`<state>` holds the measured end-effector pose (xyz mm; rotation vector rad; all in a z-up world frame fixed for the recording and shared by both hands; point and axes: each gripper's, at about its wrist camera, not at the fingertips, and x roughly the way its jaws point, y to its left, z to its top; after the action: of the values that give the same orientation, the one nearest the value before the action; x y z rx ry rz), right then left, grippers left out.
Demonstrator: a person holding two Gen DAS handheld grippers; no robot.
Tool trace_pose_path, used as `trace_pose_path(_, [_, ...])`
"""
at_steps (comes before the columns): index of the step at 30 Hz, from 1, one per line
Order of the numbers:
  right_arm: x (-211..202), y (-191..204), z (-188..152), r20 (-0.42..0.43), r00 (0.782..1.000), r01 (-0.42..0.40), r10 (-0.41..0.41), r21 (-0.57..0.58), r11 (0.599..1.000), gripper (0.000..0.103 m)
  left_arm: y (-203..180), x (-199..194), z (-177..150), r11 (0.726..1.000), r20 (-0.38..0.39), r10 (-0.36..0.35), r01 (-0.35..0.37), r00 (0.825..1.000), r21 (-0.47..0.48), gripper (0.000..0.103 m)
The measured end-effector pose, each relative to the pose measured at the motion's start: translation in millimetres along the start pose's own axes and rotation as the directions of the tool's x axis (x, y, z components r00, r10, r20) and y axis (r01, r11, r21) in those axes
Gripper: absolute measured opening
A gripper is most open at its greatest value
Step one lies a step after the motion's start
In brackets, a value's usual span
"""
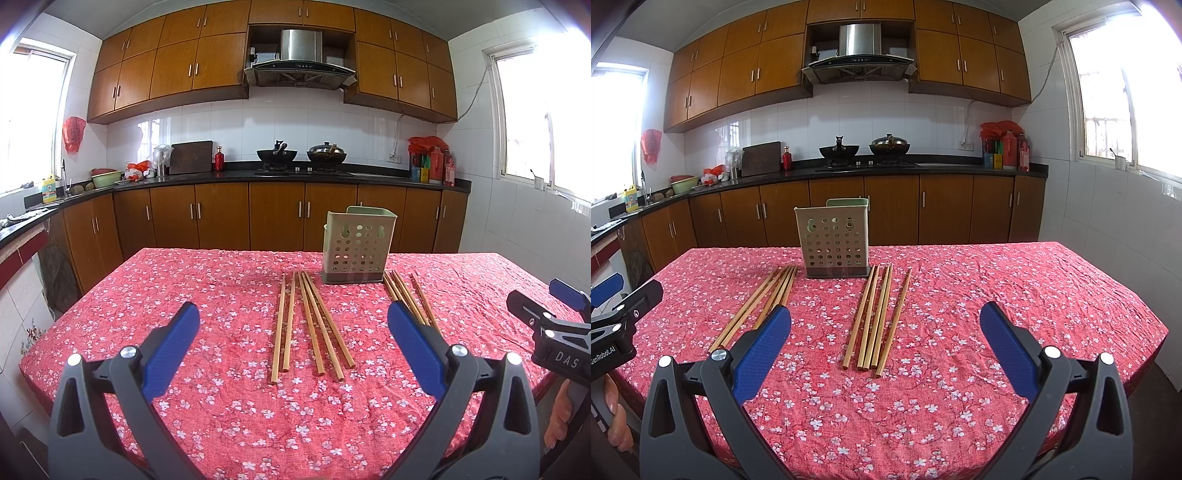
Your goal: Organize utensils
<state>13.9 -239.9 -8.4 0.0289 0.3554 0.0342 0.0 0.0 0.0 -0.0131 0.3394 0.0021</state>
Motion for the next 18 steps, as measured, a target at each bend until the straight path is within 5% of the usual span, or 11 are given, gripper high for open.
trace_pose_path(18, [0.5,-0.7,-1.1,0.001,1.000,-0.002,0.002,0.001,1.000,0.101,0.1,0.0,0.0,1.000,0.000,0.000,0.000,1.000,0.000,0.099])
